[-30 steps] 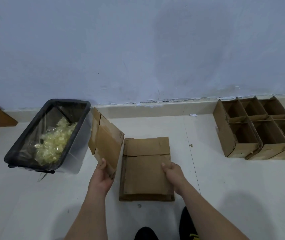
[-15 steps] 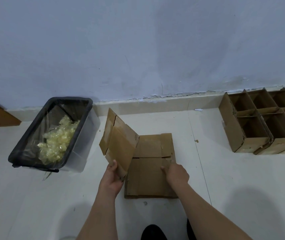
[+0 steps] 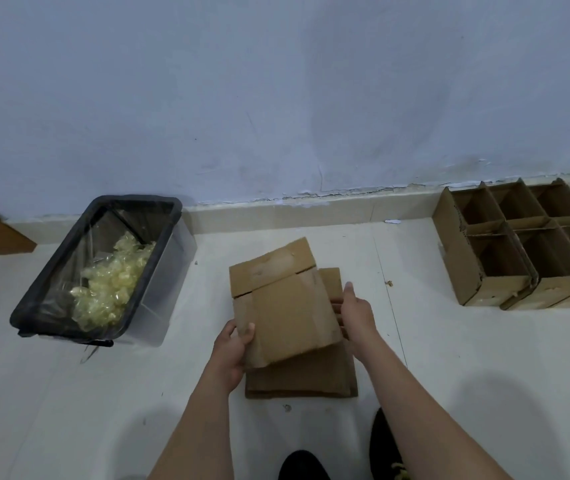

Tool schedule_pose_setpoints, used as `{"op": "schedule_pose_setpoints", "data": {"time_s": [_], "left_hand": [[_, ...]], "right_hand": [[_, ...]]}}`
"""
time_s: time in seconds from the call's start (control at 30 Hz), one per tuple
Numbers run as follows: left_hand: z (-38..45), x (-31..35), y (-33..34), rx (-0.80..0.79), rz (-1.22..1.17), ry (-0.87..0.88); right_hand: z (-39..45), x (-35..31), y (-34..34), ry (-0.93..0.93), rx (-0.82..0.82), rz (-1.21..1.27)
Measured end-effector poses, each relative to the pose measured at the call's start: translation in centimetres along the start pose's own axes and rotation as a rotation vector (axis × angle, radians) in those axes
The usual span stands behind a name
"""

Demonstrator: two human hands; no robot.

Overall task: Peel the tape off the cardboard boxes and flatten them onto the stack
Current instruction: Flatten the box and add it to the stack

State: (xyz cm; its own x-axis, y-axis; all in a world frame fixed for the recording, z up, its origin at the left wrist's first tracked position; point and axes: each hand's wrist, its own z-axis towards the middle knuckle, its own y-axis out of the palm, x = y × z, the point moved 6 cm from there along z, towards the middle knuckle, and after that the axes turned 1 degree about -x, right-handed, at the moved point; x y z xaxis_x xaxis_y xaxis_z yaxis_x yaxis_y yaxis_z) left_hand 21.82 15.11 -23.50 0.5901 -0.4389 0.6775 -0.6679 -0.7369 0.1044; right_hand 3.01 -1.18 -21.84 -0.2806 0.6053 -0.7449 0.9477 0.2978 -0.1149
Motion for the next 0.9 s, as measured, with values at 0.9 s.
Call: {"op": "schedule_pose_setpoints", "data": {"time_s": [0.9], "left_hand": [[1.3,-1.7,1.2,0.243,1.193,0.231]], "right_hand": [[0.0,5.3,-1.5,-0.120,0.087,-0.898]]}}
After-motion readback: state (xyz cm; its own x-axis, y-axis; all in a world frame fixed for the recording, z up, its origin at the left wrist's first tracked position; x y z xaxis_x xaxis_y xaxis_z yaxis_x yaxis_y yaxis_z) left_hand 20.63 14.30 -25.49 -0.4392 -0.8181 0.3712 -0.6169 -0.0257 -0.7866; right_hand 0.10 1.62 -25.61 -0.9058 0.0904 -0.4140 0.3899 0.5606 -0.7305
